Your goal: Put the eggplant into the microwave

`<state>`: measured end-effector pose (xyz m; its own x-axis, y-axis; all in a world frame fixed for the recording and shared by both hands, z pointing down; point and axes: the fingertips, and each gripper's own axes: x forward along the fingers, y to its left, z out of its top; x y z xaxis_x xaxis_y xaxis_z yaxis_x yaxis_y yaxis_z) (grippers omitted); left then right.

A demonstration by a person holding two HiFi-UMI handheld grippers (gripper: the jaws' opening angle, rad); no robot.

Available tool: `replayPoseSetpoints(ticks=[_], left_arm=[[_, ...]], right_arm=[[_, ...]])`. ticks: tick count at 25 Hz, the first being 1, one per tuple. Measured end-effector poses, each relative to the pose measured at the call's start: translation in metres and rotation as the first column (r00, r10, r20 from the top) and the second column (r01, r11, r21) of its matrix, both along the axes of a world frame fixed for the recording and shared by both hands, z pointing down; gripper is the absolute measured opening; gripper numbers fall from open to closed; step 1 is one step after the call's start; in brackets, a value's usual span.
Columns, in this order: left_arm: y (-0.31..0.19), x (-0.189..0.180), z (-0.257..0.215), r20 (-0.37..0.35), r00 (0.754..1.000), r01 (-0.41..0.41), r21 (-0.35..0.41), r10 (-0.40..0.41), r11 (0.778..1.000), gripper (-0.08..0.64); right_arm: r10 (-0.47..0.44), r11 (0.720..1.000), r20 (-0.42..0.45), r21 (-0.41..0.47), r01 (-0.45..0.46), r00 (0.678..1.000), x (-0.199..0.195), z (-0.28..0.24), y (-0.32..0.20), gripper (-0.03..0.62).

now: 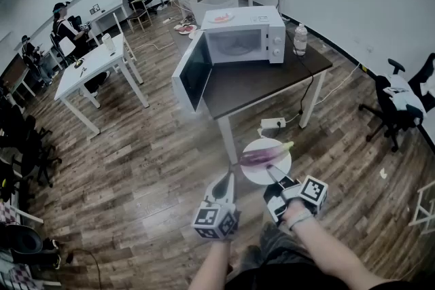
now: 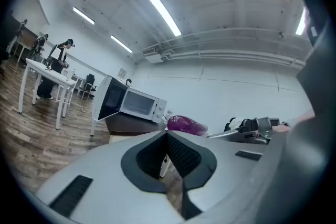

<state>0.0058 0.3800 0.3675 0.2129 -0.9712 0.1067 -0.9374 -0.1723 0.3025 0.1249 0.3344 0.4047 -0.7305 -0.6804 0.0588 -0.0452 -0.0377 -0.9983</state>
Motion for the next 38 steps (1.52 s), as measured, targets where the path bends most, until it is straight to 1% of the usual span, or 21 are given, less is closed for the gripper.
replayPoseSetpoints(ticks=[4, 12, 18, 28, 32, 38], left_arm=[[-0.029, 0.0, 0.004, -0.007, 1.0, 0.002, -0.002, -0.002, 1.0, 0.002], [-0.089, 0.002, 0.009, -0.002, 1.0, 0.003, -0.004, -0.003, 1.0, 0.002], [-0.126, 0.004, 0.012, -0.006, 1.0, 0.02, -0.013, -0.02, 1.0, 0.002], [-0.177, 0.005, 0.01, 0.013, 0.998, 0.056, -0.015, -0.056, 0.998, 0.002], [-0.195, 0.003, 0.006, 0.016, 0.997, 0.073, 0.001, -0.073, 0.997, 0.002], [-0.217, 0.0, 0.004, 0.022, 0.997, 0.08, 0.003, -0.08, 0.997, 0.002]], right_arm=[[-0.012, 1.0, -0.022, -0.001, 0.012, 1.0, 0.0, 0.004, -0.031, 0.008], [-0.027, 1.0, -0.026, 0.001, 0.027, 0.999, -0.006, 0.009, -0.094, 0.008], [-0.047, 0.999, -0.026, 0.006, 0.047, 0.999, -0.006, 0.011, -0.133, 0.009], [-0.081, 0.997, -0.02, -0.007, 0.081, 0.997, -0.009, 0.011, -0.184, 0.009], [-0.097, 0.995, -0.009, 0.002, 0.097, 0.995, -0.015, 0.008, -0.201, 0.009], [-0.109, 0.994, 0.012, -0.005, 0.109, 0.994, -0.028, 0.007, -0.223, 0.009]])
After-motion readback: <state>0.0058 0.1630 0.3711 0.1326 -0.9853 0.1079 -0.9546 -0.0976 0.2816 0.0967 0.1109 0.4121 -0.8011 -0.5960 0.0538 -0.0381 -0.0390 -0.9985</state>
